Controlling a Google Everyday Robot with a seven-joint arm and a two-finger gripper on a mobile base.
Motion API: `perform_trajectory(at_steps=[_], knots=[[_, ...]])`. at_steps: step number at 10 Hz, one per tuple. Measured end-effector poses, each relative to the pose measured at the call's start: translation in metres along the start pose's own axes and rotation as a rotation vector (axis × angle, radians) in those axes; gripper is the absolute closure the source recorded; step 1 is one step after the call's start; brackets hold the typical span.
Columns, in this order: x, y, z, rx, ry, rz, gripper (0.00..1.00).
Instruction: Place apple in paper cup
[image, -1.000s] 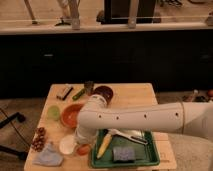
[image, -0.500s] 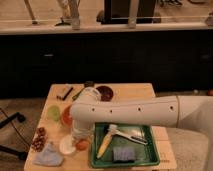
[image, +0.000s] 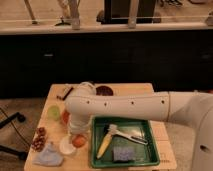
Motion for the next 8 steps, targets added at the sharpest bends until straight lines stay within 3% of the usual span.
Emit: perform_trajectory(at_steps=[8], knots=[[0.014, -0.042, 0.007, 0.020, -0.078, -0.003, 0.99]])
